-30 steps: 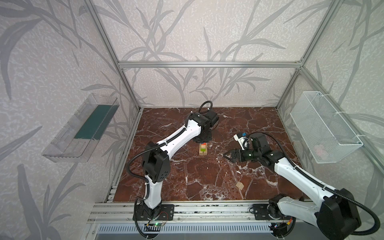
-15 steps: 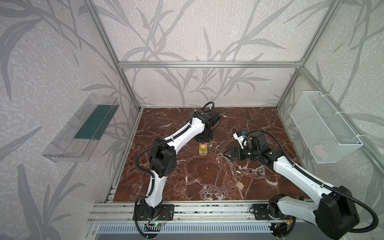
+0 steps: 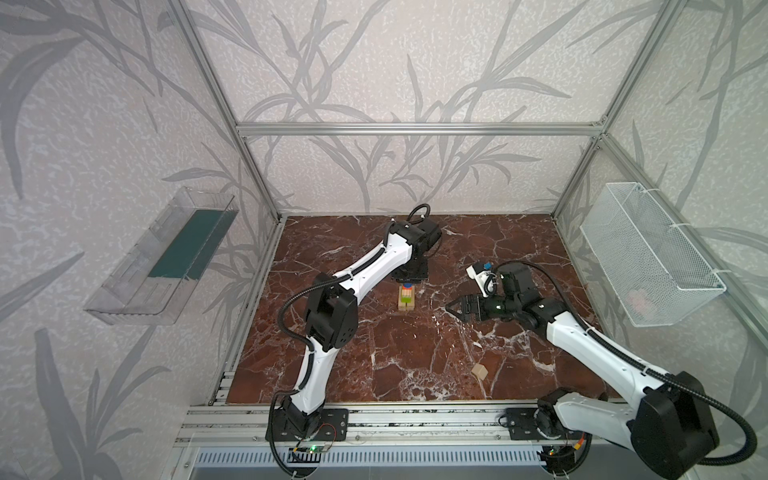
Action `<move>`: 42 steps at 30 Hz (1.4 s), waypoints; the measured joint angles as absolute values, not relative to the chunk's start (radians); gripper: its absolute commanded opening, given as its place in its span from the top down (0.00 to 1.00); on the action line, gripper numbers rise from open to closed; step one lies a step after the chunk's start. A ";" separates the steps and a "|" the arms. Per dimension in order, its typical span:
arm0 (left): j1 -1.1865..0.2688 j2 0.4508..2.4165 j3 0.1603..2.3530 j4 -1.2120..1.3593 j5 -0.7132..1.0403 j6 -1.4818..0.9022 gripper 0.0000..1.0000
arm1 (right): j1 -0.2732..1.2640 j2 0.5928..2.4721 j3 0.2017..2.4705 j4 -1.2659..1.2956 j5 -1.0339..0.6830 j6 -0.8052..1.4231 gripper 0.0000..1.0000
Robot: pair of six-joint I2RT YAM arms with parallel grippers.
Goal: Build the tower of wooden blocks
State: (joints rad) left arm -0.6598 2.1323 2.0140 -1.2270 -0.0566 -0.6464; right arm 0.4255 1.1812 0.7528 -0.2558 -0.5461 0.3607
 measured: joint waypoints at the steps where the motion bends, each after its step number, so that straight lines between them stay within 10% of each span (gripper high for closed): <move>1: -0.659 2.134 2.014 -1.227 -0.056 -0.646 0.85 | 0.426 1.181 0.753 -0.256 -0.546 0.361 0.01; 42: -0.639 2.169 2.028 -1.220 -0.027 -0.646 0.78 | 0.426 1.177 0.756 -0.260 -0.539 0.349 0.01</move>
State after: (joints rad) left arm -0.6392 2.1693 2.0285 -1.2201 -0.0265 -0.6460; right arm 0.4255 1.1774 0.7555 -0.2600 -0.5388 0.3492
